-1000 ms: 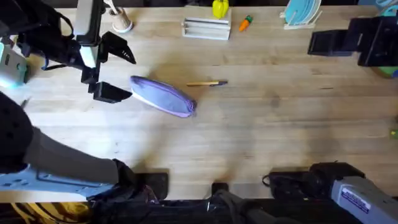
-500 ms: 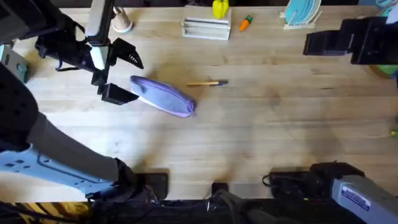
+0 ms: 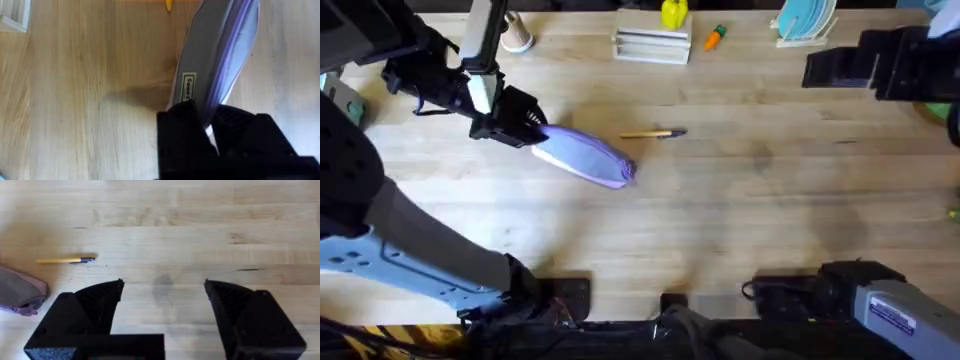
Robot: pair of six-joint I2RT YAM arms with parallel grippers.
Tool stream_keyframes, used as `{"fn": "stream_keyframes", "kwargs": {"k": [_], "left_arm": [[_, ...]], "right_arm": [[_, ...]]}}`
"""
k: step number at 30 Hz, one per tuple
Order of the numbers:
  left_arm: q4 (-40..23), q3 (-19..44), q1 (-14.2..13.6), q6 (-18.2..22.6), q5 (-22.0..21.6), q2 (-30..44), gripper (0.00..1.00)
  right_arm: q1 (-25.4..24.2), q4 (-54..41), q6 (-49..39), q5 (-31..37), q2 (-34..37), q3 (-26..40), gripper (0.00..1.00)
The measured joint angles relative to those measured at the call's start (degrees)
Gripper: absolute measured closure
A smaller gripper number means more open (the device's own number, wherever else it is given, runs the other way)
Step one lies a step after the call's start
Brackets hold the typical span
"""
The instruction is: Unzip the bag, pick up the pens from the table one at a time and place them inside, then zip the bag closed.
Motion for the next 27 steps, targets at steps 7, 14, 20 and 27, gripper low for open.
{"fn": "stream_keyframes", "kwargs": {"k": [7, 14, 20, 27], "left_arm": [[-0.11, 0.00, -0.15, 0.05, -0.06, 0.09, 0.956], [-0.33, 0.00, -0.15, 0.05, -0.08, 0.09, 0.958], [-0.35, 0.00, -0.15, 0.05, -0.08, 0.09, 0.958], [-0.55, 0.00, -0.15, 0.05, -0.10, 0.09, 0.958]], "right_arm": [[0.00, -1.30, 5.25, -0.65, 0.00, 0.02, 0.004], [1.20, -1.27, 10.78, -12.16, 2.06, 0.25, 0.004], [9.71, -1.10, 11.94, -18.84, 8.95, 0.33, 0.004], [21.42, 1.31, 12.17, -21.35, 18.45, 0.33, 0.004]]}}
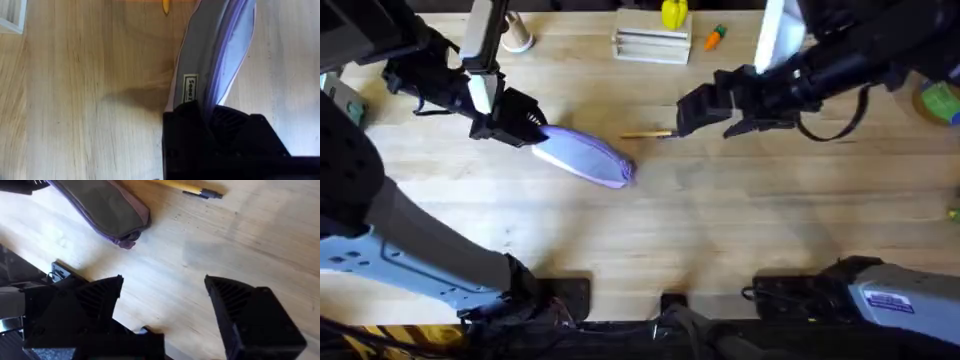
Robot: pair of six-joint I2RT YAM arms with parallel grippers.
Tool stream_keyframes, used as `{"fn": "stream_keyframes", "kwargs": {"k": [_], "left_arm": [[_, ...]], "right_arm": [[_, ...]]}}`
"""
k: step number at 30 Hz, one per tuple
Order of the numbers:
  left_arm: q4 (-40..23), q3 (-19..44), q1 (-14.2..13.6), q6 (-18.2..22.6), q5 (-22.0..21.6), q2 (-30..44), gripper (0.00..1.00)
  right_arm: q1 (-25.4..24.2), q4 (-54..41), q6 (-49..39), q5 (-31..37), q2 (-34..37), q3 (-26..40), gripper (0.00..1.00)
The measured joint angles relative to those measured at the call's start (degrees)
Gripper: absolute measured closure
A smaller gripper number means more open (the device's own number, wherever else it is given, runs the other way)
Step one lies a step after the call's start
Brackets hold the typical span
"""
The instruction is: Unzip the bag, pick up the pens from the table one at a time and place them inside, then zip the bag closed.
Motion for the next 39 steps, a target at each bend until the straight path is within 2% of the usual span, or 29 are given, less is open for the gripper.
{"fn": "stream_keyframes", "kwargs": {"k": [14, 19, 23, 26, 29, 30, 34, 39], "left_arm": [[0.00, 0.00, 0.00, 0.00, -0.02, 0.00, 0.958], [0.00, 0.00, 0.00, 0.00, -0.02, 0.00, 0.958], [0.00, 0.00, 0.00, 0.00, -0.02, 0.00, 0.958], [0.00, 0.00, 0.00, 0.00, -0.02, 0.00, 0.958], [0.00, 0.00, 0.00, 0.00, -0.02, 0.00, 0.958], [0.00, 0.00, 0.00, 0.00, -0.02, 0.00, 0.958], [0.00, 0.00, 0.00, 0.00, -0.02, 0.00, 0.958], [0.00, 0.00, 0.00, 0.00, -0.07, 0.00, 0.958]], "right_arm": [[16.85, 13.08, -4.43, -0.10, 11.25, 0.02, 0.004], [21.41, 16.43, -5.71, -0.23, 17.87, 0.02, 0.004], [22.01, 20.23, -6.26, -0.23, 20.02, 0.02, 0.018], [21.96, 20.44, -6.38, -0.23, 20.37, 0.02, 0.109], [21.96, 20.64, -6.52, -0.21, 20.39, 0.02, 0.241], [21.96, 21.36, -6.53, -0.21, 20.39, 0.02, 0.431], [21.96, 21.44, -6.51, -0.19, 20.39, 0.02, 0.585], [21.96, 21.33, -6.53, -0.16, 20.39, 0.02, 0.700]]}}
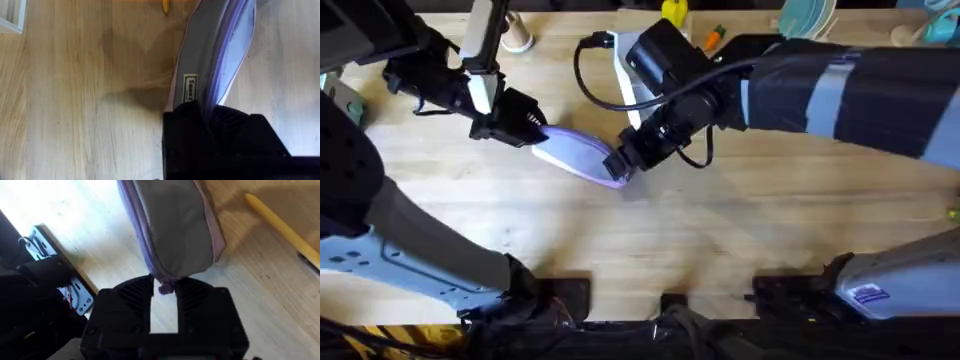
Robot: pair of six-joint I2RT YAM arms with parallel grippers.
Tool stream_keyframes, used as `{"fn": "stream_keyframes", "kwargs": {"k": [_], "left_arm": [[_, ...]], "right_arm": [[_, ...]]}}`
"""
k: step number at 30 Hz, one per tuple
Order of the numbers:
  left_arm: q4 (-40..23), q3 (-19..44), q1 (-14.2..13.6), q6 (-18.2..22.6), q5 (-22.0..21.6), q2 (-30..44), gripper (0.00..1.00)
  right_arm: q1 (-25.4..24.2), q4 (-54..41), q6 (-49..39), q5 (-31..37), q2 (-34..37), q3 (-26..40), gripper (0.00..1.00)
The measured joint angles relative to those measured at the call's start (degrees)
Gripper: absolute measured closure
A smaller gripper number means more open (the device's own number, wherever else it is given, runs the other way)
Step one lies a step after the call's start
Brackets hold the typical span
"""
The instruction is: Unzip the bag, pick up the pens from the table one at a time and place them inside, then zip the bag closed.
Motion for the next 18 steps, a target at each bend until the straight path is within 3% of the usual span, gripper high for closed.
{"fn": "stream_keyframes", "kwargs": {"k": [5, 9, 18], "left_arm": [[-0.04, 0.00, 0.00, 0.00, -0.08, 0.00, 0.958], [-0.04, 0.00, 0.00, 0.00, -0.08, 0.00, 0.958], [-0.06, 0.00, 0.00, 0.00, -0.09, 0.00, 0.958]], "right_arm": [[0.00, -0.44, 0.00, 0.02, 0.00, 0.00, 0.867], [0.00, -0.43, 0.00, 0.00, 0.00, 0.00, 0.939], [0.00, -0.44, 0.00, 0.00, 0.00, 0.00, 0.961]]}}
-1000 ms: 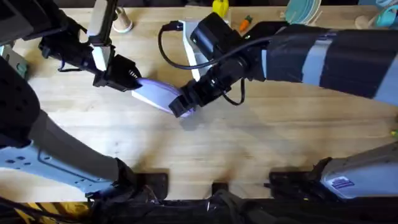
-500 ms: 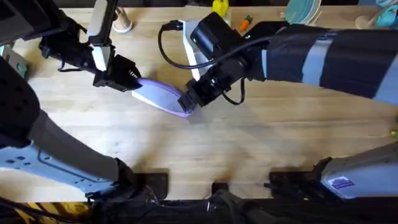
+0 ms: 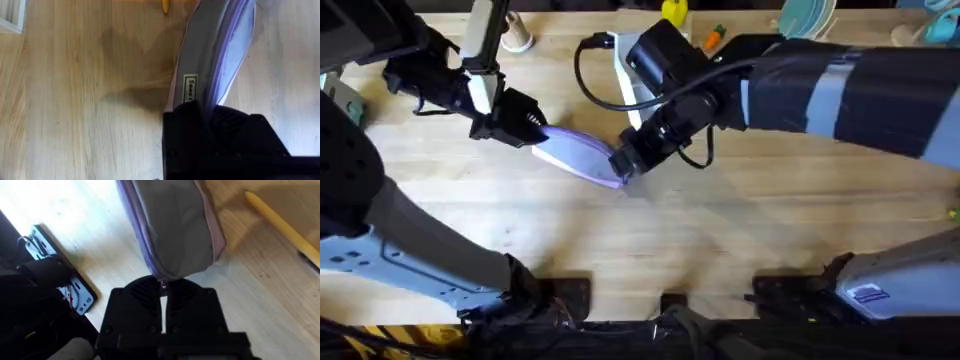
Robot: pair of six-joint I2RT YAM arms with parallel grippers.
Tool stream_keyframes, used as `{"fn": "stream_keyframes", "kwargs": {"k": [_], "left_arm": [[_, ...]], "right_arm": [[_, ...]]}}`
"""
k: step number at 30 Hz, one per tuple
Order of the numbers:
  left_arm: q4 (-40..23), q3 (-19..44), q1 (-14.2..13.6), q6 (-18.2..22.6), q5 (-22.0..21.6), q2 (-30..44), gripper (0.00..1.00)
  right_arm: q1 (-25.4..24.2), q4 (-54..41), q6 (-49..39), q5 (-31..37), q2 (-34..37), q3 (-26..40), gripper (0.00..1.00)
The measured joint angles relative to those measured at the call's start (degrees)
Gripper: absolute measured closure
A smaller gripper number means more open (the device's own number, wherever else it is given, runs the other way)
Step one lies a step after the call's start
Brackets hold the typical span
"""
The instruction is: Unzip the bag, pick up the pens from the table one at a time and place them inside, then zip the bag closed.
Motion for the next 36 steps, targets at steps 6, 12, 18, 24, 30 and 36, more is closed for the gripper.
{"fn": "stream_keyframes", "kwargs": {"k": [6, 12, 18, 24, 30, 36], "left_arm": [[-0.09, 0.00, 0.00, 0.00, 0.00, 0.00, 0.958], [-0.42, 0.00, -0.11, 0.00, 0.22, 0.00, 0.958], [-0.26, 0.00, 0.02, 0.00, 0.28, 0.00, 0.958], [-0.21, 0.00, 0.17, 0.00, 0.41, 0.00, 0.958], [-0.75, 0.00, 0.08, 0.02, 1.09, 0.00, 0.958], [-1.88, 0.00, -0.48, 0.02, 2.93, 0.00, 0.958]], "right_arm": [[0.00, -0.33, 0.00, 0.08, -0.21, 0.00, 0.968], [0.00, -1.53, -0.02, 0.81, -3.11, 0.18, 0.970], [0.00, -2.32, 0.00, 0.90, -4.37, 2.16, 0.971], [0.00, -3.75, 0.00, 1.20, -4.37, 3.75, 0.971], [-2.48, -8.17, 0.00, 1.20, -4.37, 9.35, 0.971], [-7.02, -9.36, -0.04, 0.61, -4.37, 11.04, 0.971]]}}
